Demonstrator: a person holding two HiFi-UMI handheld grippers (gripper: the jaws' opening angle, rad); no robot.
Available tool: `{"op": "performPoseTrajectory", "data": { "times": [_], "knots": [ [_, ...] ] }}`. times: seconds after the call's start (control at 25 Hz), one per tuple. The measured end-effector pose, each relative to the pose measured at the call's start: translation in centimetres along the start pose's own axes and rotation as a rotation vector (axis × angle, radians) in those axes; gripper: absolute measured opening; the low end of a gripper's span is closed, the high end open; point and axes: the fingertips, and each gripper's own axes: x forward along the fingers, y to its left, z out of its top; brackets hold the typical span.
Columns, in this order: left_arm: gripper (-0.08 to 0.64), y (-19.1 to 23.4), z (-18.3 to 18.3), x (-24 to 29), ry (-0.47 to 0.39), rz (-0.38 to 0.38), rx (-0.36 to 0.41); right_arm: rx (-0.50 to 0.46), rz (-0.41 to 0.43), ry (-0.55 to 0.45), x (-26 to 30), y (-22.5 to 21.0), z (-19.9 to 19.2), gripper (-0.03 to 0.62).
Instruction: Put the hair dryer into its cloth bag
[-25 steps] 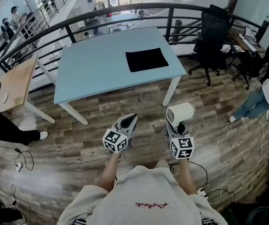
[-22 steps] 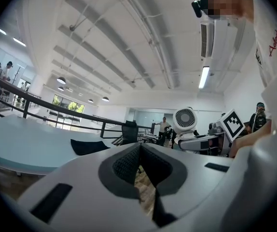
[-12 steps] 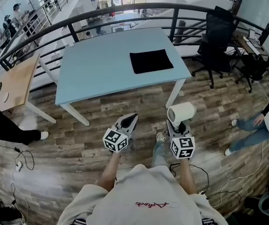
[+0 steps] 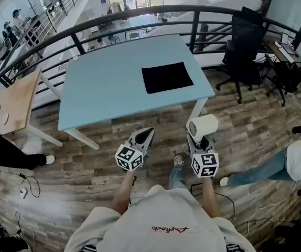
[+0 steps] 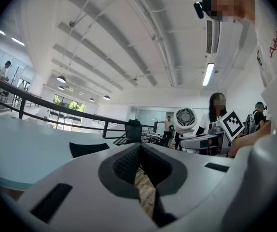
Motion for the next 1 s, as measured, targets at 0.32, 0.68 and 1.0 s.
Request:
{"op": "performPoseTrajectory", "data": {
  "times": [0.32,0.68,1.0],
  "knots": [
    [0.008,3.0,1.6,9.8,0.023,0.000,0.000,0.000,0.022,0.021,6.9,-7.0,2.6,0.176],
    [0.008,7.2,3.6,21.8,0.029,0.012,0.014,0.022,0.037,0.017,15.1,-16.1,5.2,0.176],
    [0.008,9.5,3.9,31.4,0.040,0.002,0.012,0.028,0.028,0.011,21.0,-23.6,6.8,0.176]
  ]
}}
